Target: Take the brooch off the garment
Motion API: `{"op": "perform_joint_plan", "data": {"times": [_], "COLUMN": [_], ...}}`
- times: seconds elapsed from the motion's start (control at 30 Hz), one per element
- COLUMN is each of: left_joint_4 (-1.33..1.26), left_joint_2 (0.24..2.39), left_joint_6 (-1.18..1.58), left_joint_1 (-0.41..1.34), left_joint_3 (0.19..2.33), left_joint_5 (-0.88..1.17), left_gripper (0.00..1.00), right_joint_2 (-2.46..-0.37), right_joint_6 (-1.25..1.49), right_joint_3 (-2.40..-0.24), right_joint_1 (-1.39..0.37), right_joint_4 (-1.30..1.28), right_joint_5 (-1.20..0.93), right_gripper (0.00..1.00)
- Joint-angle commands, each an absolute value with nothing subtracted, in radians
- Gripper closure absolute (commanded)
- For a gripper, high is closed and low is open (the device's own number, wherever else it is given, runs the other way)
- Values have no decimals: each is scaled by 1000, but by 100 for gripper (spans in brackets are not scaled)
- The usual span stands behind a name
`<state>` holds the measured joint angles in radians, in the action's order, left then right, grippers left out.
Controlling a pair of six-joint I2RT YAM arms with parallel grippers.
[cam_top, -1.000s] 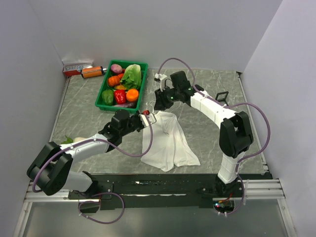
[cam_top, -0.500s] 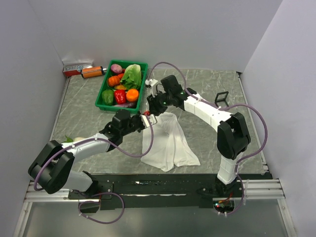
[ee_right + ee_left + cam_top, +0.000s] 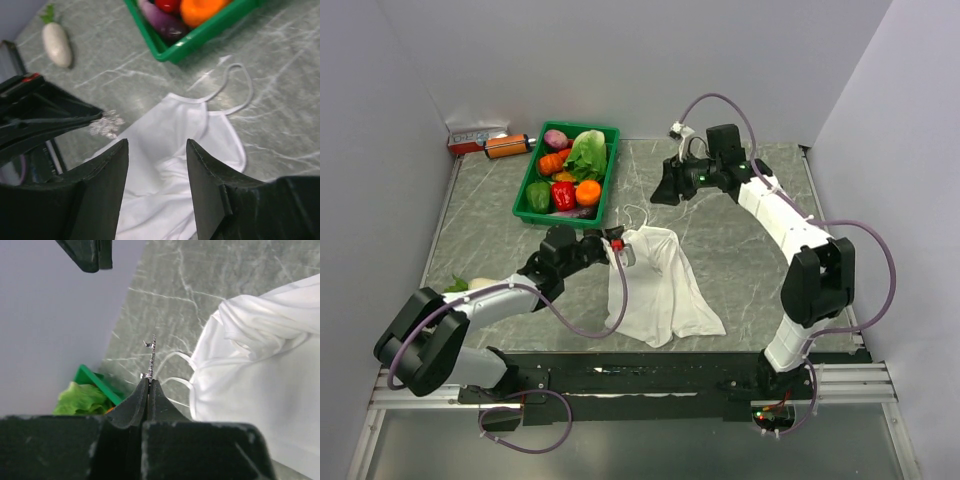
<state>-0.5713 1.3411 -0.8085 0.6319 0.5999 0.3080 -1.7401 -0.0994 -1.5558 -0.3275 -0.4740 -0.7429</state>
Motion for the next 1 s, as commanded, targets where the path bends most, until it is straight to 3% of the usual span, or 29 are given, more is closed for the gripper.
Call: {"op": "perform_joint_plan", "data": {"times": [0.0, 0.1, 0.23, 0.4, 0.97], "left_joint_4": [-807, -863, -955, -1037, -1019], "left_joint_2": [1322, 1344, 1362, 1391, 1414], "left_joint_6": [-939, -947, -954, -1038, -1019], "left_joint_1": [652, 660, 686, 719, 732], "left_joint_3": [545, 551, 549, 549, 563], "left_joint_5": [278, 230, 140, 54, 78], "left_gripper": [99, 99, 99, 99, 99], "right_joint_2": [-1664, -1652, -1663, -1681, -1749], "right_joint_6": [-42, -9, -3, 2, 9], "right_joint_3": [-1502, -1438, -1408, -1427, -1601], "right_joint_1": [-354, -356, -354, -360, -426], "right_joint_4": [-477, -463, -491, -474, -468], "right_joint_5": [-910, -895, -755, -779, -640], "right_gripper": [41, 41, 48, 49, 51]}}
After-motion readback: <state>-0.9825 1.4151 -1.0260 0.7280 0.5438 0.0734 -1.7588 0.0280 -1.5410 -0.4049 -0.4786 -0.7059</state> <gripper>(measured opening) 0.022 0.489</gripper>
